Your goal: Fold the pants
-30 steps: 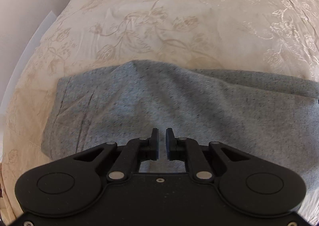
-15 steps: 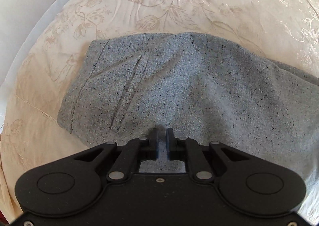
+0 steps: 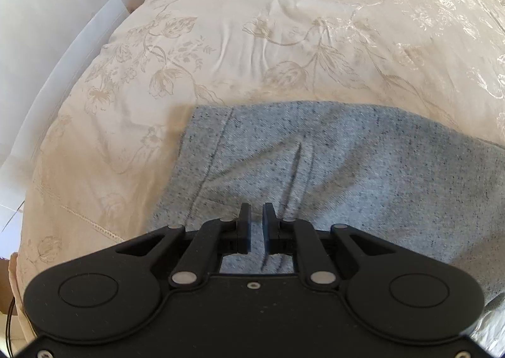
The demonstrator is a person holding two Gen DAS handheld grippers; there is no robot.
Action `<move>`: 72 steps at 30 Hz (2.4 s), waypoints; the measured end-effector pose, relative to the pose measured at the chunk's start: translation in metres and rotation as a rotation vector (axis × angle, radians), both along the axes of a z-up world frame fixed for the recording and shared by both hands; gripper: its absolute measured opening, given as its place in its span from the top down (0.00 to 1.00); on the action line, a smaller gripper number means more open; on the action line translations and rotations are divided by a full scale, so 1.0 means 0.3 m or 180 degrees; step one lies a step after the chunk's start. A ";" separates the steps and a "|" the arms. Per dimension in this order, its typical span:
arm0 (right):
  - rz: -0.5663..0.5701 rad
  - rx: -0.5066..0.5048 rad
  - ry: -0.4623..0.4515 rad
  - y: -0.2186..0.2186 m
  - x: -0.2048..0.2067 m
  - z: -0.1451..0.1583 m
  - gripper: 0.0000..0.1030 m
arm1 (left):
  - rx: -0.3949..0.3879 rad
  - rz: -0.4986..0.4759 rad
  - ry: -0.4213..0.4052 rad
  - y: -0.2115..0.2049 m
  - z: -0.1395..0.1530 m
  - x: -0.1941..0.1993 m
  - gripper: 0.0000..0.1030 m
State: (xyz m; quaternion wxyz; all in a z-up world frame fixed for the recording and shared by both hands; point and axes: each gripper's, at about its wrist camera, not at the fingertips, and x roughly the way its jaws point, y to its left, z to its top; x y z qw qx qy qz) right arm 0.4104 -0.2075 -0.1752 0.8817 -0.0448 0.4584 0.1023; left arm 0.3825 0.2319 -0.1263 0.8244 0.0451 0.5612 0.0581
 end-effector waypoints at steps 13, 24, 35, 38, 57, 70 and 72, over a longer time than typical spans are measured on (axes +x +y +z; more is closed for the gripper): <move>-0.0532 0.1022 0.0166 0.190 -0.323 0.135 0.81 | -0.0819 0.0436 0.0108 0.190 -0.037 -0.106 0.64; -0.0639 0.1522 0.0650 0.409 -0.502 0.088 0.81 | -0.1444 0.1211 0.0288 0.257 -0.160 -0.206 0.52; -0.0237 0.1641 0.0866 0.537 -0.541 0.094 0.81 | -0.1869 0.1796 0.0060 0.325 -0.253 -0.196 0.31; -0.0140 0.1645 0.0938 0.588 -0.552 0.069 0.81 | -0.1983 0.2116 0.0065 0.355 -0.255 -0.188 0.38; -0.0244 0.1335 0.0925 0.838 -0.539 -0.091 0.70 | -0.0726 0.0925 0.0118 0.174 -0.131 -0.063 0.80; 0.0563 0.0598 0.0364 1.023 -0.614 -0.041 0.97 | 0.0007 -0.0044 0.0265 0.104 -0.092 -0.103 0.80; 0.0489 0.0578 0.0491 1.031 -0.602 -0.083 0.97 | -0.0032 0.0004 0.0284 0.113 -0.088 -0.096 0.80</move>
